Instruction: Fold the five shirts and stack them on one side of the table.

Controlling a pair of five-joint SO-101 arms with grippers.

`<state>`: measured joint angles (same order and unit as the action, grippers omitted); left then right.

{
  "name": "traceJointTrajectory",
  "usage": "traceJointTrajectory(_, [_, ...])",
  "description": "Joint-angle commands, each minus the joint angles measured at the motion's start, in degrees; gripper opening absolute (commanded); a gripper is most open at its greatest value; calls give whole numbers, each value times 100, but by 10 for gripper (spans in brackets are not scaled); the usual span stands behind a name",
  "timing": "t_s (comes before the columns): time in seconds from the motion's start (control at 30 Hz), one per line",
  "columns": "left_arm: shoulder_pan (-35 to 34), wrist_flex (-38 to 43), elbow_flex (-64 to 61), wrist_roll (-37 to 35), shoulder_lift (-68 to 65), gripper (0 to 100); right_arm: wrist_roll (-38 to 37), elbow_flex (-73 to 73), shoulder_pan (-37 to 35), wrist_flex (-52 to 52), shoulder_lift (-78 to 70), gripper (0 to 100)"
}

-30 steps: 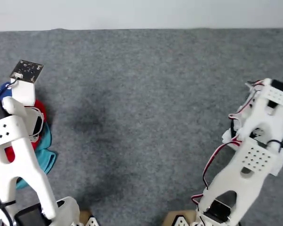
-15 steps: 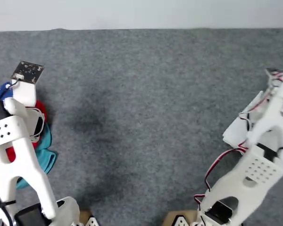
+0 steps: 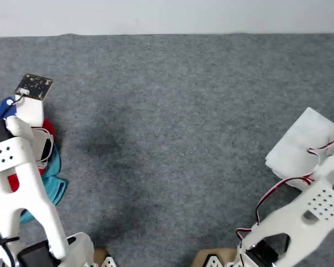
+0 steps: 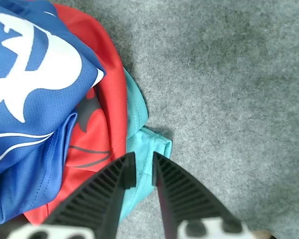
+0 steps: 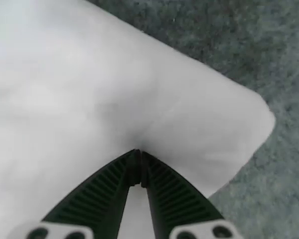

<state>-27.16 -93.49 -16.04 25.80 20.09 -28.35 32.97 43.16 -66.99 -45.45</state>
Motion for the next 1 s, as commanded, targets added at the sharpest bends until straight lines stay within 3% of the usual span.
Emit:
traceJointTrajectory(0.0, [62,88,22,-26,158,69,-53,185,75,145,-84,10])
traceJointTrajectory(0.33, [563,-211,233,-105,492,69,-53,352,-646,-2088,1033,10])
traceJointTrajectory(0.5, [818,-237,312,-571,923,69,-18,352,-1182,-2967,1534,10])
traceJointTrajectory(0.6, [835,-264,277,-589,1029,69,360,352,-1578,-3477,1842,10])
traceJointTrajectory(0.97, [800,-598,277,-598,1064,71,1741,-1196,-3196,-3600,4040,14])
